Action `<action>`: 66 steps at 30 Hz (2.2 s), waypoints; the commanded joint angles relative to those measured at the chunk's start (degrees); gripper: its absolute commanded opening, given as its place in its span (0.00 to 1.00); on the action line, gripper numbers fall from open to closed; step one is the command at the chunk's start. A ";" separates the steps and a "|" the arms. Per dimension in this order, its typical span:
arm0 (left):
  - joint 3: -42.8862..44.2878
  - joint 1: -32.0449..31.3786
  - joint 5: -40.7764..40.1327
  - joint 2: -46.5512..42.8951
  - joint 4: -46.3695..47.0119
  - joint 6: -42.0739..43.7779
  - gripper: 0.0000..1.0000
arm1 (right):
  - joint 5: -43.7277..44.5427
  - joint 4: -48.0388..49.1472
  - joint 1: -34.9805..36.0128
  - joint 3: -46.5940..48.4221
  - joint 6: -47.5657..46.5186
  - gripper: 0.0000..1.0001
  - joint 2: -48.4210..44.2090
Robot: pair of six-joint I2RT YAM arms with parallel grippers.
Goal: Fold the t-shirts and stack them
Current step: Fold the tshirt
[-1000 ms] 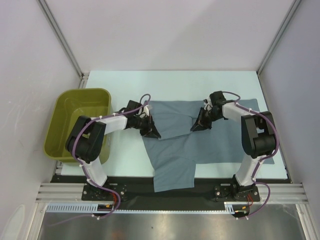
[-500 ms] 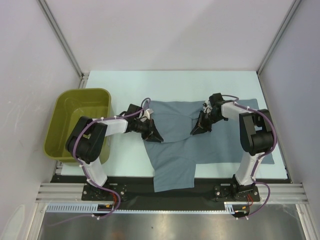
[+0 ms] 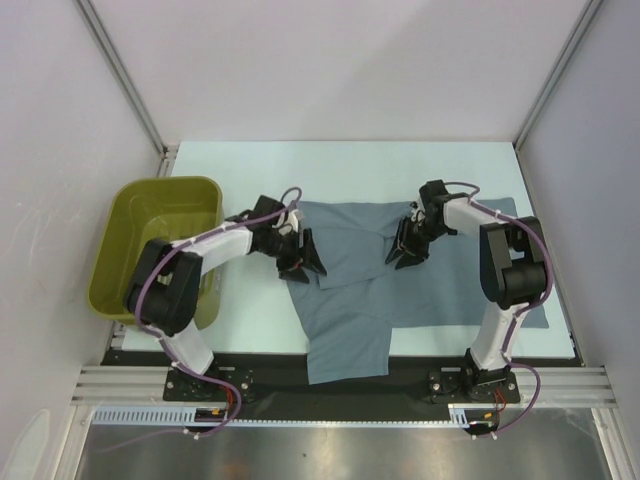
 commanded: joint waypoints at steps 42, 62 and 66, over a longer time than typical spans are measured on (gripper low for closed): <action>54.36 9.64 -23.18 34.99 -9.51 25.25 0.65 | 24.83 4.65 -27.83 29.23 3.63 0.60 6.17; 61.38 15.52 -25.64 37.62 -0.02 19.63 0.00 | 23.60 1.94 -28.10 27.12 3.72 0.60 4.76; 67.35 16.85 -25.02 40.69 -0.89 18.75 0.00 | 23.60 0.88 -27.92 26.86 3.46 0.60 4.50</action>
